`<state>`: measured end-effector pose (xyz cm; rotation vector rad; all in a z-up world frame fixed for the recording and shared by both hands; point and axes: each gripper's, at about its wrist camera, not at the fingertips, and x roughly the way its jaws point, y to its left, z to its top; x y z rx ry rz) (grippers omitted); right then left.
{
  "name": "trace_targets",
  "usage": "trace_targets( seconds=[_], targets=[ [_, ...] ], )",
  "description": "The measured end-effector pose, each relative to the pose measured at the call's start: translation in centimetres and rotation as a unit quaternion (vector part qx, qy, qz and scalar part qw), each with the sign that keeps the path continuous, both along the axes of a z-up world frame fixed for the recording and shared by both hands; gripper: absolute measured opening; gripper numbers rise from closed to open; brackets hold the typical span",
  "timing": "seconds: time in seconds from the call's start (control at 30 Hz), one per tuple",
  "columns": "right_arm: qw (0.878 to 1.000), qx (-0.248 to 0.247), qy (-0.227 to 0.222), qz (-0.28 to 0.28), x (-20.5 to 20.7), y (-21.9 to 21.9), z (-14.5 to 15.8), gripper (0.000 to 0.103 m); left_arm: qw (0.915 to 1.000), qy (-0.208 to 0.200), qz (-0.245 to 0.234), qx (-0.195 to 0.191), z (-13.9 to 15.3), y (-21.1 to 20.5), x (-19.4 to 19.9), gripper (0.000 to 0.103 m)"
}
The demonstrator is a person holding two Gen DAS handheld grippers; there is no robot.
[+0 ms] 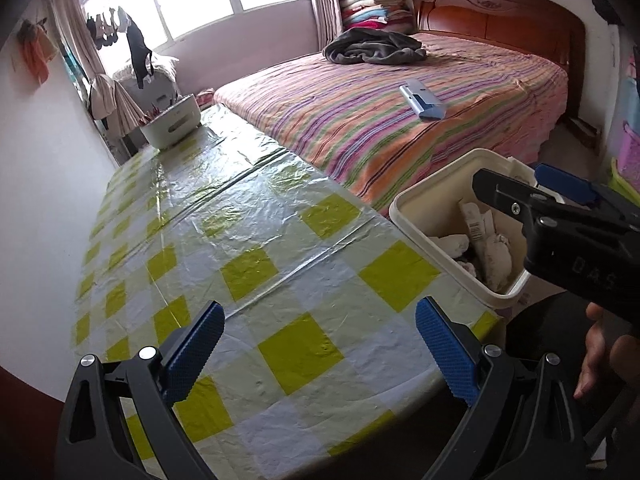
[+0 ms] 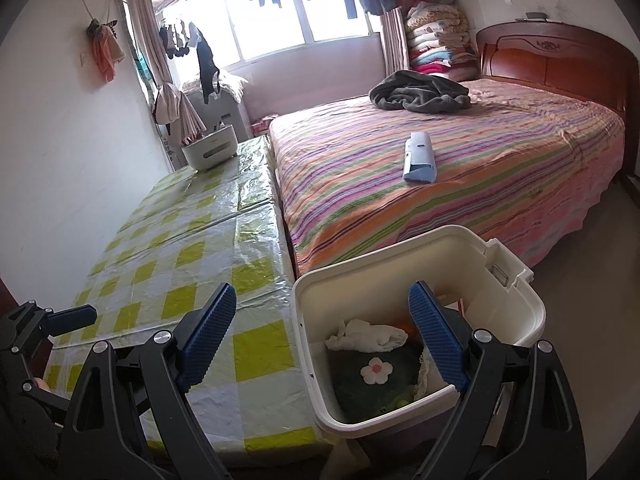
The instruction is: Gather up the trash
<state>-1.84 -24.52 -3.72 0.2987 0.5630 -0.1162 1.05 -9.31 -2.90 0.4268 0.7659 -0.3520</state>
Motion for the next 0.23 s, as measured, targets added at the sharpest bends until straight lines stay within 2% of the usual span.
trace_targets(
  seconds=[0.23],
  targets=[
    [1.000,0.002,-0.001,-0.001,-0.13,-0.11,0.10,0.087,0.9995,-0.021,-0.003,0.023,-0.03,-0.61,-0.61,0.094]
  ],
)
